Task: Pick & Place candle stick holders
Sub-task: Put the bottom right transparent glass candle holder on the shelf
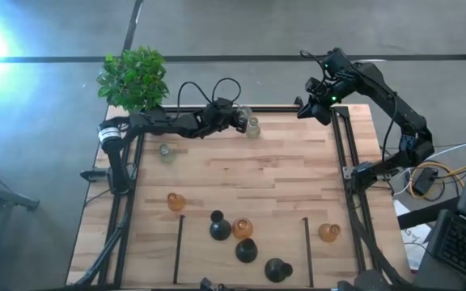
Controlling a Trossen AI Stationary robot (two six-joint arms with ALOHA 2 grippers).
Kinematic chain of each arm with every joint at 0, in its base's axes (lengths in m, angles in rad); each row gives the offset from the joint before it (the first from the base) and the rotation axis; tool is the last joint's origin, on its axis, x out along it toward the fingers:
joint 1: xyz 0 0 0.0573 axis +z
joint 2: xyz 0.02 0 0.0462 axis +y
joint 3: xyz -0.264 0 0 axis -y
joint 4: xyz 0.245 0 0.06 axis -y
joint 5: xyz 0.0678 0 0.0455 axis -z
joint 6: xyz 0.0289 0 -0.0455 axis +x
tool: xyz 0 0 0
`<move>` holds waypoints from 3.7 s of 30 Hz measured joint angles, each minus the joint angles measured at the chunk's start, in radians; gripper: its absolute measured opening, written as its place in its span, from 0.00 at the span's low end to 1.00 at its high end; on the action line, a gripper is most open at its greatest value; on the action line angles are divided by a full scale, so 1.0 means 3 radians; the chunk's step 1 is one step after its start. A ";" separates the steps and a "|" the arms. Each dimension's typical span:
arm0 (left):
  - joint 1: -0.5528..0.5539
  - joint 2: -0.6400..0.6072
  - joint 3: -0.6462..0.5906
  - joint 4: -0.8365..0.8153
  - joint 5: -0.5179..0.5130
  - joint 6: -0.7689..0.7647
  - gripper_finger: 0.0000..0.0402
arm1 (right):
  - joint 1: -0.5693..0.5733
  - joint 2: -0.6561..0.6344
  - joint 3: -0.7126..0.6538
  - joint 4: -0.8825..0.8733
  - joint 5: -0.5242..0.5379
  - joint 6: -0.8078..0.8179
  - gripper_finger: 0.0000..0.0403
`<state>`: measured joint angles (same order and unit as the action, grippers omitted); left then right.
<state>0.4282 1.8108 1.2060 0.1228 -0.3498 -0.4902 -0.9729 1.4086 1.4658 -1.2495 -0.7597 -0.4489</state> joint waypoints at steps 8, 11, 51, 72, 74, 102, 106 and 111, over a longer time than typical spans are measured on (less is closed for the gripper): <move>-0.0037 0.0028 0.0000 0.0030 0.0183 -0.0130 0.08 | 0.0000 0.0000 0.0000 0.0008 0.0000 0.0000 0.14; -0.0068 0.0028 0.0000 0.0055 0.0224 -0.0167 0.08 | 0.0000 0.0000 0.0000 0.0010 0.0000 0.0001 0.13; -0.0529 0.0579 0.1083 -0.0423 0.1026 -0.0110 0.08 | 0.0014 -0.0005 -0.0012 -0.0230 -0.0026 -0.0162 0.14; -0.0512 -0.0011 0.1658 -0.1366 0.1194 -0.0815 0.08 | 0.0892 -0.0029 0.0061 0.0136 0.0813 -0.0448 0.28; -0.0508 -0.0010 0.1650 -0.1359 0.1193 -0.0858 0.08 | 0.0960 -0.0027 0.0061 0.0236 0.0813 -0.0358 0.33; -0.0502 0.0017 0.1637 -0.0904 0.1473 -0.1393 0.08 | 0.1377 -0.0005 0.0057 0.0998 0.1132 0.0243 0.39; -0.0496 0.0017 0.1637 -0.0906 0.1505 -0.1405 0.08 | 0.1379 -0.0005 0.0057 0.1025 0.1134 0.0202 0.31; -0.0496 0.0017 0.1637 -0.0902 0.1498 -0.1366 0.08 | 0.1378 -0.0006 0.0056 0.1028 0.1136 0.0191 0.29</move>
<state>0.2794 1.8160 1.6970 -0.1479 0.0995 -0.8999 -0.5594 1.4067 1.4827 -0.9412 -0.4189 -0.3916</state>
